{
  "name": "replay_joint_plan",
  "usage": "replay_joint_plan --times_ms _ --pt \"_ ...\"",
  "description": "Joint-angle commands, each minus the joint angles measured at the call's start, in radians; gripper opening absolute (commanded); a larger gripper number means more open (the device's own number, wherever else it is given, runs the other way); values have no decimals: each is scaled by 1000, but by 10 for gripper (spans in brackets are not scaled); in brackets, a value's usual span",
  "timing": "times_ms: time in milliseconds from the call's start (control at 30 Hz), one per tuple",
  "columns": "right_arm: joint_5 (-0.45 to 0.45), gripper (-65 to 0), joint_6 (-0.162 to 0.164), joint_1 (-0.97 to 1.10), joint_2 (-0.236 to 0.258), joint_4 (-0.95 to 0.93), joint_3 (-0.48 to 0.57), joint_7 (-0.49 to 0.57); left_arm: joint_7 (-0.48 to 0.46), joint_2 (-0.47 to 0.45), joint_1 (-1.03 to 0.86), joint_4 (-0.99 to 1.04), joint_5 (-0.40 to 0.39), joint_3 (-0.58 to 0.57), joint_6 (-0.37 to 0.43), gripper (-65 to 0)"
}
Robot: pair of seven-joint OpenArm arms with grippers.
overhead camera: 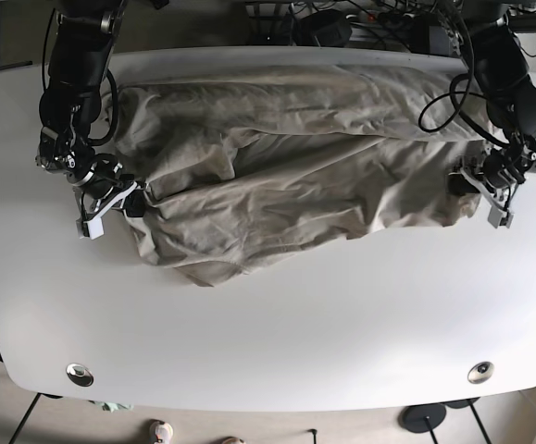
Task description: Fold the T-shirt properly
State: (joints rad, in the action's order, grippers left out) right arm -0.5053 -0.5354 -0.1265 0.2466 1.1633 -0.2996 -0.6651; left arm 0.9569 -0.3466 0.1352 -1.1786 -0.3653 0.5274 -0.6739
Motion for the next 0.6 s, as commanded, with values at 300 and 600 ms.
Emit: replay_joint_plan --times_ms 300,600 --pt "-19 -633 1 26 13 188 -6 0 84 -15 7 -202 -41 6 -24 -650" --pt "-20 -633 1 -190 106 194 -6 -84 106 -10 222 -281 -39 -42 -24 -650"
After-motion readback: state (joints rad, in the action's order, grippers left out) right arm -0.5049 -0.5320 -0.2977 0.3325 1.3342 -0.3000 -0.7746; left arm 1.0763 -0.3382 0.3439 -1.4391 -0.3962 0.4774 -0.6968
